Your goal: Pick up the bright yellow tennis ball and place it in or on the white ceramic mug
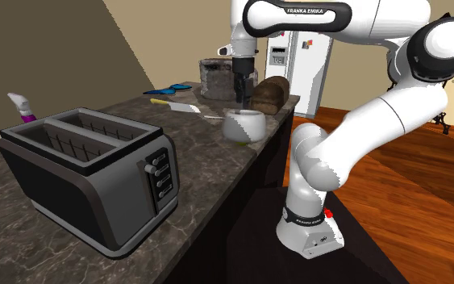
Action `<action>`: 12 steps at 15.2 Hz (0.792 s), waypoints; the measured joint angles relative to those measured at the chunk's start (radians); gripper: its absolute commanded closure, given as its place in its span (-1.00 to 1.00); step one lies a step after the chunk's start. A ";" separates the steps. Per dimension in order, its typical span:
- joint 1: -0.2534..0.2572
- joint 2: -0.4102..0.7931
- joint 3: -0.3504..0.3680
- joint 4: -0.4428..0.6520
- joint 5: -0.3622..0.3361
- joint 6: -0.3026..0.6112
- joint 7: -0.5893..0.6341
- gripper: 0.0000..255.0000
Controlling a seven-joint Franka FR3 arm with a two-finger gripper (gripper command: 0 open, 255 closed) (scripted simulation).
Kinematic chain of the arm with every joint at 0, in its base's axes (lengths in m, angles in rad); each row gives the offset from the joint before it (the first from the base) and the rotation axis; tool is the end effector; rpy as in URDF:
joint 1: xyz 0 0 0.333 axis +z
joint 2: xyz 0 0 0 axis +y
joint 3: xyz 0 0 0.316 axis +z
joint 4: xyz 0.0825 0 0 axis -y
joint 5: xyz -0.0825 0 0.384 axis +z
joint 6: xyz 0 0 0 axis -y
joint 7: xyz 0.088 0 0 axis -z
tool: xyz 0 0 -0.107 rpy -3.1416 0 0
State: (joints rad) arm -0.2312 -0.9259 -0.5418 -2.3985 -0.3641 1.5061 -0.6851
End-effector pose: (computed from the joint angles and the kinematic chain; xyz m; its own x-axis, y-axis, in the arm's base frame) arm 0.1582 -0.2740 0.5519 0.9950 0.0997 0.0044 0.0997 -0.9922 -0.0748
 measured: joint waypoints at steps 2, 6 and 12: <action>0.002 0.003 0.004 0.017 0.004 -0.014 -0.002 -1.00; 0.018 0.041 0.024 0.134 0.029 -0.092 -0.012 -1.00; 0.021 0.047 0.027 0.149 0.033 -0.102 -0.013 -1.00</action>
